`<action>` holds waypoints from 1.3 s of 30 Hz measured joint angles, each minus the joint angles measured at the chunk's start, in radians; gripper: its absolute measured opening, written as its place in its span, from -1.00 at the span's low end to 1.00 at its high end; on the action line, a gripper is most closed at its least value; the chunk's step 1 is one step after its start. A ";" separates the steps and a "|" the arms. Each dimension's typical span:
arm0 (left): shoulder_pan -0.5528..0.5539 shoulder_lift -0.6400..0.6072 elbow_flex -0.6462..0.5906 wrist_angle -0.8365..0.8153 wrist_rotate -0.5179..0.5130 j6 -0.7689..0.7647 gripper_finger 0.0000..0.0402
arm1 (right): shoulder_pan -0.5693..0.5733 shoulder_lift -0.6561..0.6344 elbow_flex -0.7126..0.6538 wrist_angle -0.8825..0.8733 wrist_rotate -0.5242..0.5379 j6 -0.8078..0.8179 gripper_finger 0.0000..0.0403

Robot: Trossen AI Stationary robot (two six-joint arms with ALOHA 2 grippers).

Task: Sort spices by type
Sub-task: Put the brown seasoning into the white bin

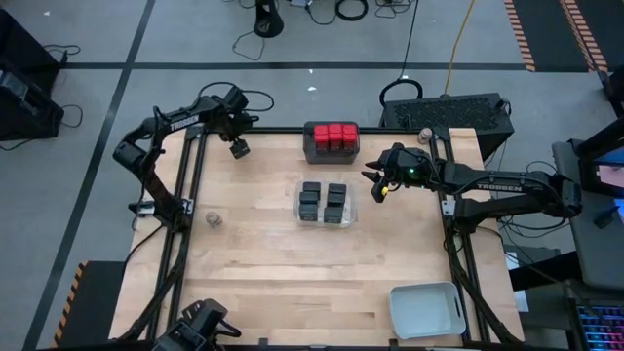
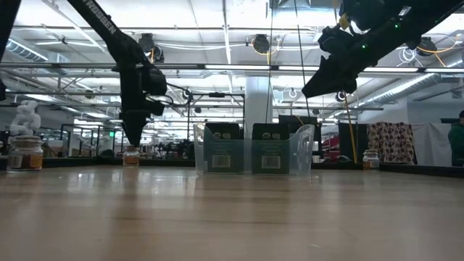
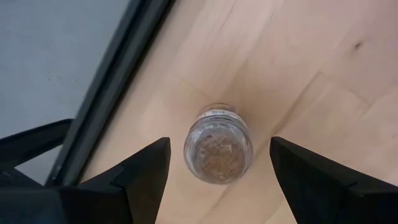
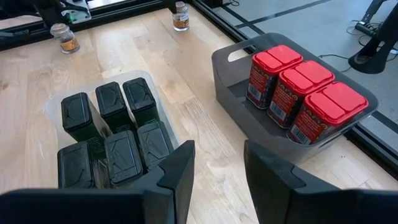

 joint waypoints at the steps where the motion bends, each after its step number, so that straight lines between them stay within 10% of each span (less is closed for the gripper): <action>1: 0.000 0.010 0.000 0.000 0.000 0.000 0.40 | 0.000 0.000 0.000 0.000 0.000 0.001 -0.40; 18: 0.001 0.070 0.000 0.007 -0.041 0.024 0.39 | 0.000 0.000 0.000 0.000 0.000 -0.002 -0.40; 39: 0.000 0.051 0.010 -0.034 0.011 0.050 -0.08 | 0.000 0.000 0.000 0.000 0.000 0.009 -0.40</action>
